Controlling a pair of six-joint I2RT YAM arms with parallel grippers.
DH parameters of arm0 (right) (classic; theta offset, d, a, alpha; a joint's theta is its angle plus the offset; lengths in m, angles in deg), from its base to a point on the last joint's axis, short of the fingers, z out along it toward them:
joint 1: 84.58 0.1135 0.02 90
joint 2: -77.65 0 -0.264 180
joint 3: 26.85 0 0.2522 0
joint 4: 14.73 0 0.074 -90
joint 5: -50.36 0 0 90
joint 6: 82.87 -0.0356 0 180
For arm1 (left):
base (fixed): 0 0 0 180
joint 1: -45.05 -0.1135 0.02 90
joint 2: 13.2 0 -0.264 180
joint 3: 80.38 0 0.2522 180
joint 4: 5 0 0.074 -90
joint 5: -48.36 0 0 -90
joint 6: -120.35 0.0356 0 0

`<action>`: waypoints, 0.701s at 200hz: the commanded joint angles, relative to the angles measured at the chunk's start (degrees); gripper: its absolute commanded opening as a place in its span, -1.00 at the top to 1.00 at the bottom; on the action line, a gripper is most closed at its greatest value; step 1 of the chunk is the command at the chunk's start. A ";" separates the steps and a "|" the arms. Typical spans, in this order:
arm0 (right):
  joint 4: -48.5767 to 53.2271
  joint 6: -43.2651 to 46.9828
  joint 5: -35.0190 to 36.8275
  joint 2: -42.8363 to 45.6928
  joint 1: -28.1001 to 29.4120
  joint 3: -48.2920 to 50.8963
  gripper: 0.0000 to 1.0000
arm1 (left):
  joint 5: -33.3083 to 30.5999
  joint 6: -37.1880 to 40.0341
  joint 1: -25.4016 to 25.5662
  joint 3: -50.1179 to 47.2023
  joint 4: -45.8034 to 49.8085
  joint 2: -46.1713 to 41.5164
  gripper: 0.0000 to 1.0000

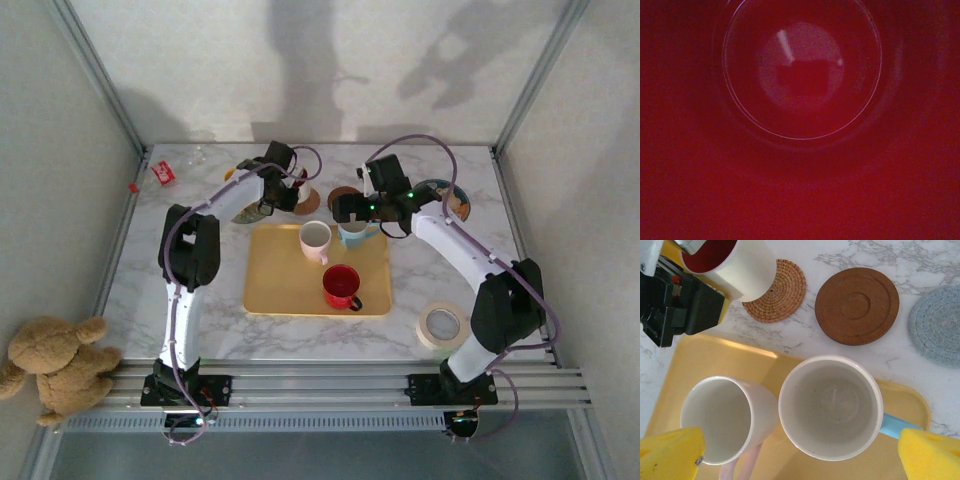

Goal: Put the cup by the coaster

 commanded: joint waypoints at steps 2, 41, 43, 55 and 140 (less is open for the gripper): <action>-0.11 -0.91 -0.93 -0.64 -0.46 -1.98 -0.99 | 1.37 1.15 -0.14 2.40 -2.42 1.14 1.00; 0.83 -0.07 -1.01 -1.38 -0.42 -3.24 -0.98 | 1.68 1.67 -0.14 2.29 -3.01 2.04 1.00; 0.85 0.00 -0.97 -1.41 -0.46 -3.27 -0.99 | 1.72 1.68 -0.14 2.31 -3.01 2.14 1.00; 0.86 0.13 -0.91 -1.51 -0.47 -3.53 -0.99 | 1.82 1.68 -0.14 2.76 -3.11 2.65 1.00; 0.68 0.23 -1.28 -2.00 -0.56 -3.21 -0.98 | 1.90 2.20 -0.23 4.95 -2.69 4.83 1.00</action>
